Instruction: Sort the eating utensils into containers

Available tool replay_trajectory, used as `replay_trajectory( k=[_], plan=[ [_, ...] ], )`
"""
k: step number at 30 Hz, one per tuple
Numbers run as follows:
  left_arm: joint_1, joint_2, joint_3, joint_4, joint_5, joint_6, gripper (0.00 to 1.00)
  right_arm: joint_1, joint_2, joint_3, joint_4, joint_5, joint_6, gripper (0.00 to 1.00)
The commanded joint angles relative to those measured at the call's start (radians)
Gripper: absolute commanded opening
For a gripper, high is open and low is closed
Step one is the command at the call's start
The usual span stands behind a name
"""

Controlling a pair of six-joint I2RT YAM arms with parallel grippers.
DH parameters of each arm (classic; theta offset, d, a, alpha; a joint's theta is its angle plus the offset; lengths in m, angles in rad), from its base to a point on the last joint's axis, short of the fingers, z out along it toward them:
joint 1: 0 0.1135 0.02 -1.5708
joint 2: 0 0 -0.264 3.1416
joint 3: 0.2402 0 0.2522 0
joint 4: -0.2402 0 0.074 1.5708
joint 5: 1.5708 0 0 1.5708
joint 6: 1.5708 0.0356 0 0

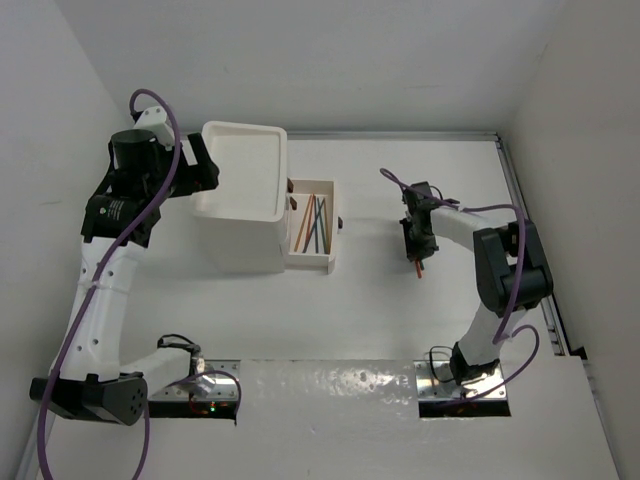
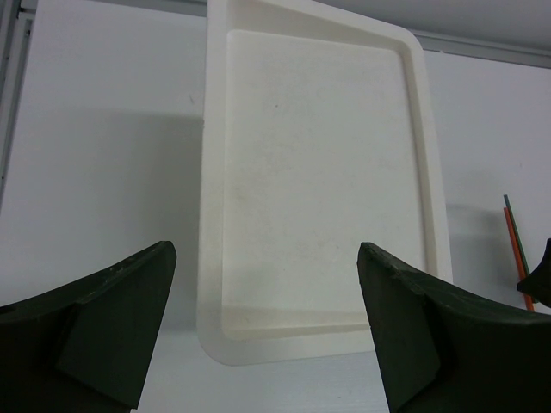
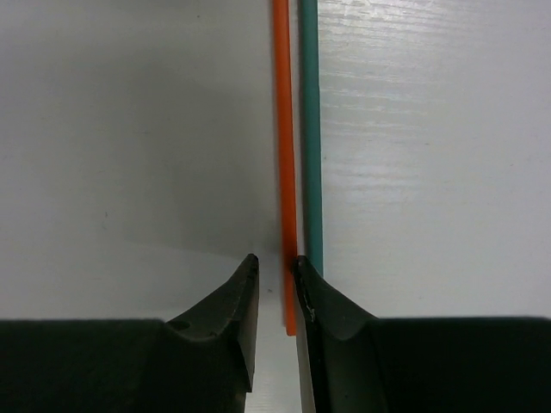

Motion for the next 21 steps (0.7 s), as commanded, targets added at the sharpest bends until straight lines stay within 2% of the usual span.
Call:
replay_trajectory(
  k=[1,10,15,19,21],
  plan=[
    [-0.013,-0.004,0.031,0.028,-0.001,-0.002,0.84,-0.005,0.016,-0.008,0.033,-0.006,-0.016,0.21],
    [-0.013,-0.004,0.025,0.026,0.001,-0.002,0.84,-0.007,0.066,-0.034,0.044,-0.052,-0.018,0.17],
    [-0.013,-0.005,0.023,0.026,0.003,-0.002,0.84,-0.005,0.071,-0.046,0.05,-0.041,-0.019,0.19],
    [-0.013,-0.004,0.02,0.031,0.004,-0.003,0.84,-0.001,0.071,-0.041,0.056,-0.079,-0.004,0.0],
    [-0.013,-0.004,0.017,0.036,0.009,-0.005,0.84,0.013,0.05,-0.035,0.064,-0.093,0.022,0.0]
  ],
)
